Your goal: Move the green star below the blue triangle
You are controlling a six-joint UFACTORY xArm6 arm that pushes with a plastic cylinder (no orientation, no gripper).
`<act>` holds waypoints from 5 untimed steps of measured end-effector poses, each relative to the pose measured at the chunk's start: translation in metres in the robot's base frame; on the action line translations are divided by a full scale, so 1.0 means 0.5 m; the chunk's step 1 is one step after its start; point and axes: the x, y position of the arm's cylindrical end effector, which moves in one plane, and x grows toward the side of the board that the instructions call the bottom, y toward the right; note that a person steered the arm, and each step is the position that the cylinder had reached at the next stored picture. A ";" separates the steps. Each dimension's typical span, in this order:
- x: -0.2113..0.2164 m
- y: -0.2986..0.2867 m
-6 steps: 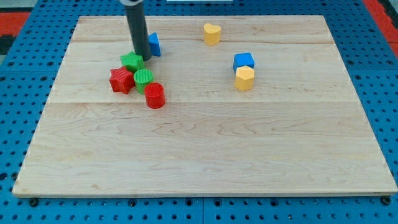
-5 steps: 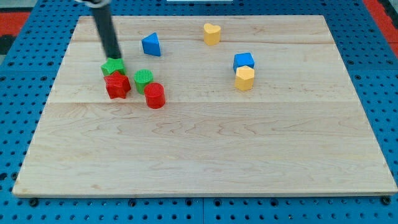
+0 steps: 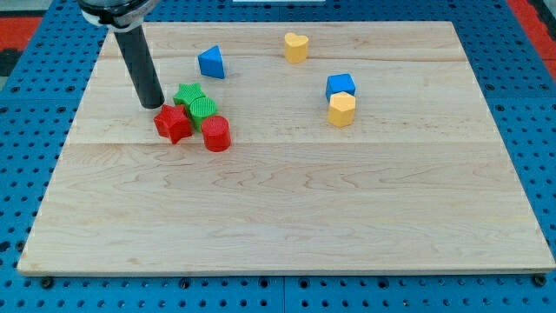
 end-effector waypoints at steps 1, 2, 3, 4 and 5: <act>0.027 0.068; 0.024 0.140; 0.009 0.141; 0.011 0.108; -0.012 0.076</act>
